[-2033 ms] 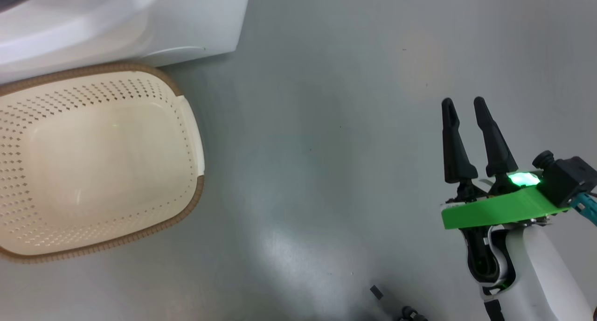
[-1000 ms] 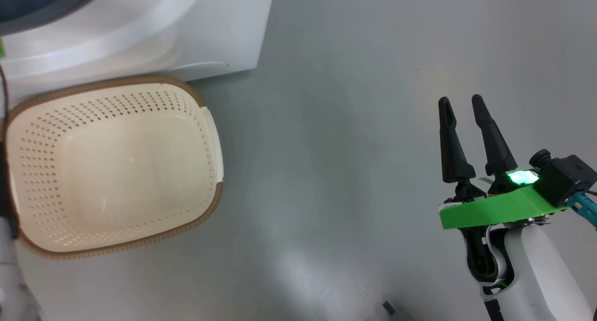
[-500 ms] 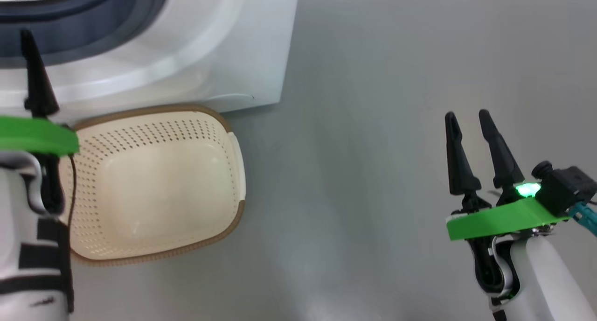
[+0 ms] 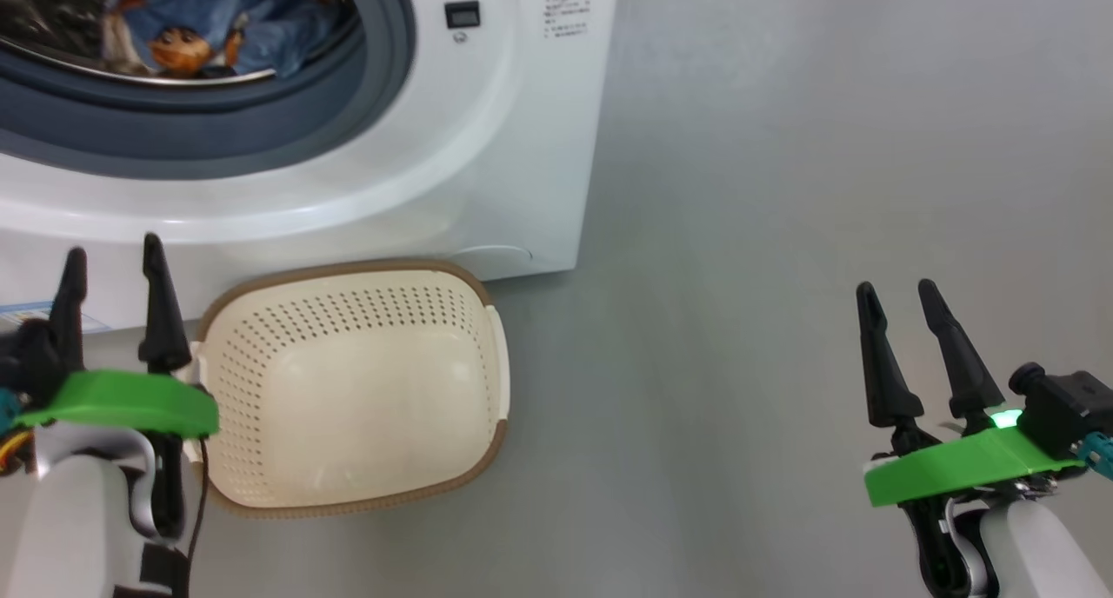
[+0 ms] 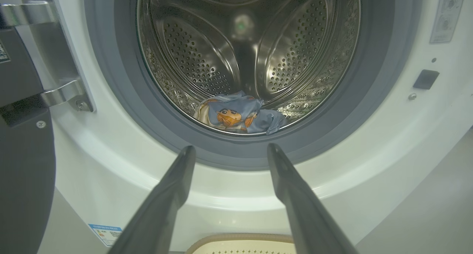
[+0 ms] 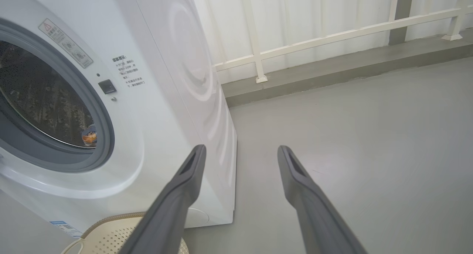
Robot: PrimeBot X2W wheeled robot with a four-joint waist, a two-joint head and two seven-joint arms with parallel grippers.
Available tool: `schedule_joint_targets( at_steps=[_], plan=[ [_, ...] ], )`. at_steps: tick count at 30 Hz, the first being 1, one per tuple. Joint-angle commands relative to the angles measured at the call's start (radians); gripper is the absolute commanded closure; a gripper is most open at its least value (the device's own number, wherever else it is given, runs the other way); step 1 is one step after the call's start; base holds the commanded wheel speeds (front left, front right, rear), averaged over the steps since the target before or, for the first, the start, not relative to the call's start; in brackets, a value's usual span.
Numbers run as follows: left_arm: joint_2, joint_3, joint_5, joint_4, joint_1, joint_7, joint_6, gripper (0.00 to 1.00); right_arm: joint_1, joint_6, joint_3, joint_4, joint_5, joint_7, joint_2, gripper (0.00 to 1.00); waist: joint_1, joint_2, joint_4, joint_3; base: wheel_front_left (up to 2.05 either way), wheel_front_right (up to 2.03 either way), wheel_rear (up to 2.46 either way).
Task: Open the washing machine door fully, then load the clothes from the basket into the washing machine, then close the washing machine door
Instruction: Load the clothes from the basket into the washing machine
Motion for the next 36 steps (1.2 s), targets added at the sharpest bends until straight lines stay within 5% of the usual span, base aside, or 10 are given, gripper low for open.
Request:
schedule_joint_targets(
  at_steps=[1,36],
  plan=[
    [0.027,0.018,0.013,-0.038,0.03,-0.005,0.001,0.0,0.02,0.006,0.015,-0.018,0.001,-0.005,-0.022,0.0,0.0,0.0,0.041,-0.055,0.0,0.0,0.0],
    [-0.056,0.019,0.088,-0.296,0.437,-0.005,0.001,0.0,0.173,0.006,-0.029,-0.018,0.011,-0.005,-0.062,0.0,0.0,0.0,0.1,-0.219,0.0,0.0,0.0]
  ],
)
